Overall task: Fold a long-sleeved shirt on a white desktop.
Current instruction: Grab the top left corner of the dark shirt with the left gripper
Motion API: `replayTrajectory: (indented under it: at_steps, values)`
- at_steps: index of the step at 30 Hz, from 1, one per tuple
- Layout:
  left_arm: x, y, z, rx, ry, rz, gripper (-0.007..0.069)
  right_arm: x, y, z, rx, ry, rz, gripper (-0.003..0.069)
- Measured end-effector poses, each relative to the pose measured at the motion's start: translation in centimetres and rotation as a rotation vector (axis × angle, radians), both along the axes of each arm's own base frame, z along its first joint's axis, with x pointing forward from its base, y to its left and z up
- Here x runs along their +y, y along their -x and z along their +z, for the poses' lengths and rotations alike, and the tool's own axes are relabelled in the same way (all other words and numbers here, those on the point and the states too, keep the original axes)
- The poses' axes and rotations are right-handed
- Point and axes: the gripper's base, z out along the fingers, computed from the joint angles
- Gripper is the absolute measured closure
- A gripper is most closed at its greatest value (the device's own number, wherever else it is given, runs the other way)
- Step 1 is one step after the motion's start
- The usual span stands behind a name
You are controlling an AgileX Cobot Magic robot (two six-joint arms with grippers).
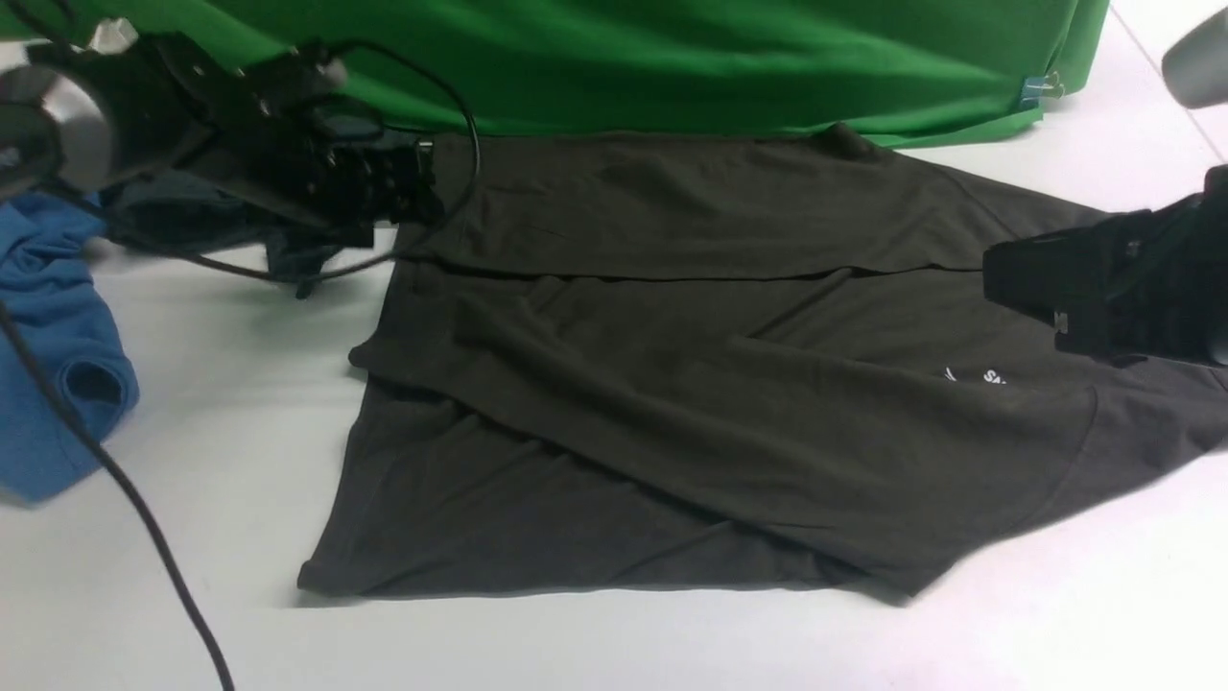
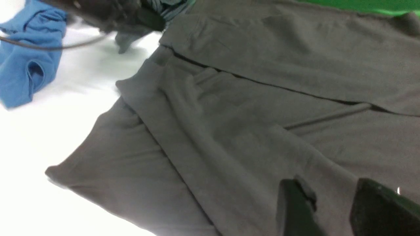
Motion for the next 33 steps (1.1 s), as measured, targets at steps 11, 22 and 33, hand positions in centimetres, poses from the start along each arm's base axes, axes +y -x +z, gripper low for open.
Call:
replayTrajectory:
  at_steps: [11,22,33]
  values:
    - [-0.1,-2.2,-2.4,0.005,0.03,0.013,0.0091,0.0,-0.2,0.2,-0.029,-0.008,-0.011,0.0419]
    - [0.0,-2.6,-2.7,-0.015,0.021,0.019,0.0413,0.0,-0.2,0.2,-0.028,-0.008,-0.01,0.0419]
    - [0.0,-2.5,-0.8,-0.06,0.014,0.016,0.0608,0.0,-0.2,0.2,-0.028,-0.008,-0.01,0.0419]
